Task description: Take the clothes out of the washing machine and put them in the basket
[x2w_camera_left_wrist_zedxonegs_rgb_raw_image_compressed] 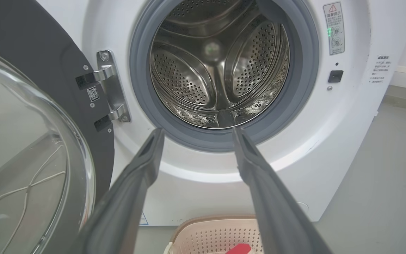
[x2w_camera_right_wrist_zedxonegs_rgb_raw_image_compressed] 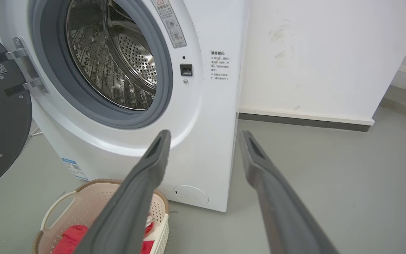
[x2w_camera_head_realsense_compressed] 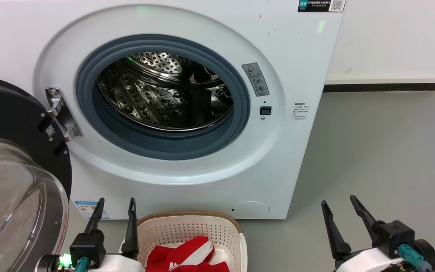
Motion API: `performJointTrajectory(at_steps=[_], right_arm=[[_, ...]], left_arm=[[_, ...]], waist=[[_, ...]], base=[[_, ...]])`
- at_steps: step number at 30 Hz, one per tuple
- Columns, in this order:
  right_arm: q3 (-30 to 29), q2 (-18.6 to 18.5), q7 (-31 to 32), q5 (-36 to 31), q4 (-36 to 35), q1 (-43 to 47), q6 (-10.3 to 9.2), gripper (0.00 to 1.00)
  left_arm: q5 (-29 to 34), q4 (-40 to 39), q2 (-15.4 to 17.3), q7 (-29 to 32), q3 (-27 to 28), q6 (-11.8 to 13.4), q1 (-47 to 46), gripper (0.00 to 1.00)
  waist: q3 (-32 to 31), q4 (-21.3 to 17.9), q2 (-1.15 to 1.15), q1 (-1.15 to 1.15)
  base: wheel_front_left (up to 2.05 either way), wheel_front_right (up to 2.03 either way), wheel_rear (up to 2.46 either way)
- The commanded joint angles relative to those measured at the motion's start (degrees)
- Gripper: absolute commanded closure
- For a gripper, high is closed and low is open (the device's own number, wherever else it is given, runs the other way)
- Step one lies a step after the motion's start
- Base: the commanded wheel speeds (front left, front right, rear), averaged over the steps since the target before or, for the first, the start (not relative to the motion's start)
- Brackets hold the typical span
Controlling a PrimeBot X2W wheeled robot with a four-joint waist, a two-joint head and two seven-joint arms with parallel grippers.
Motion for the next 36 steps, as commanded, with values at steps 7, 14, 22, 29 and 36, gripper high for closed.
performJointTrajectory(at_steps=[7, 14, 22, 29, 36], right_arm=[[0.28, 0.02, 0.25, 0.31, -0.16, 1.25, -0.04, 0.0], [0.57, 0.02, -0.05, 0.53, -0.04, 1.25, -0.04, 0.0], [0.54, 0.02, -0.15, 0.72, 0.22, 1.1, -0.04, 0.0], [0.66, 0.0, -0.01, 0.67, 0.27, 0.73, 0.0, 1.0], [0.5, -0.29, 0.27, 7.19, 1.12, 0.7, 0.0, 1.0]], left_arm=[[-0.94, -0.78, 0.15, 0.12, 0.07, 0.13, 1.03, 0.0], [-1.88, -1.02, 0.54, 0.27, 0.2, -0.11, 0.66, 0.0], [-2.23, -0.8, 0.9, 0.52, -0.15, 0.26, 0.39, 0.0], [-2.56, -0.76, 0.81, 0.53, -0.38, 0.09, 0.55, 1.0], [-8.27, 1.24, 0.2, 2.64, 0.92, -0.64, -0.35, 1.0]], waist=[[-0.62, -0.17, 0.0, 0.01], [-0.42, -0.35, 0.0, 0.01], [-0.17, -0.22, 0.0, 0.01], [-0.11, -0.13, 0.0, 0.01], [0.0, -0.07, 0.0, 0.01]], base=[[0.0, 0.0, 0.0], [0.0, 0.0, 0.0], [0.0, 0.0, 0.0], [0.0, 0.0, 0.0], [0.0, 0.0, 0.0]])
